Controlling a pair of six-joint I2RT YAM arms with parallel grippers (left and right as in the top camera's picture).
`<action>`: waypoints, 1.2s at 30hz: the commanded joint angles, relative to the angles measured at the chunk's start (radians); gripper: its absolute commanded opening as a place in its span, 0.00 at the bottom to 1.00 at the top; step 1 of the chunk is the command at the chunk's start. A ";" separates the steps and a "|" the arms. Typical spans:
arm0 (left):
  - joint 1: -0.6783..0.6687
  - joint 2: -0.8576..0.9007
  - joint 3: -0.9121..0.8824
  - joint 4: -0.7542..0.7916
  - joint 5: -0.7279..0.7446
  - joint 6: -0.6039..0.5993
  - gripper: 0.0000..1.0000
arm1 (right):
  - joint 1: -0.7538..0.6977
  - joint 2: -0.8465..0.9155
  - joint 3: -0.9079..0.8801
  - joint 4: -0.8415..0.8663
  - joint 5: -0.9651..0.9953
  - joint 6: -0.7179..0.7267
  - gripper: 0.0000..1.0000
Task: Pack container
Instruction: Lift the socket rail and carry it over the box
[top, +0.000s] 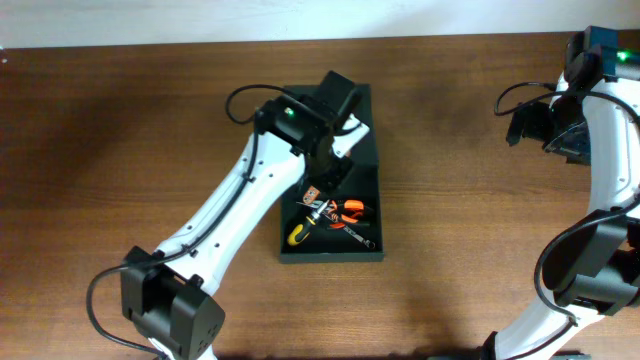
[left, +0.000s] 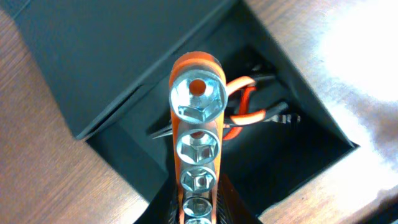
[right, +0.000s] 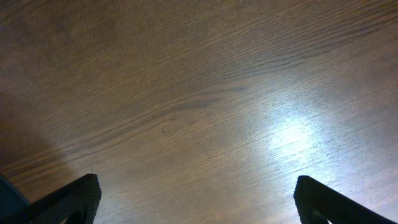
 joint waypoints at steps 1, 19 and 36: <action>-0.014 -0.003 0.017 0.001 0.003 0.045 0.10 | 0.002 -0.010 -0.002 0.000 -0.005 0.012 0.99; -0.014 0.188 -0.035 0.086 0.002 0.044 0.09 | 0.002 -0.010 -0.002 0.000 -0.005 0.012 0.99; -0.005 0.230 -0.035 0.027 0.004 0.205 0.09 | 0.002 -0.010 -0.002 0.000 -0.005 0.012 0.99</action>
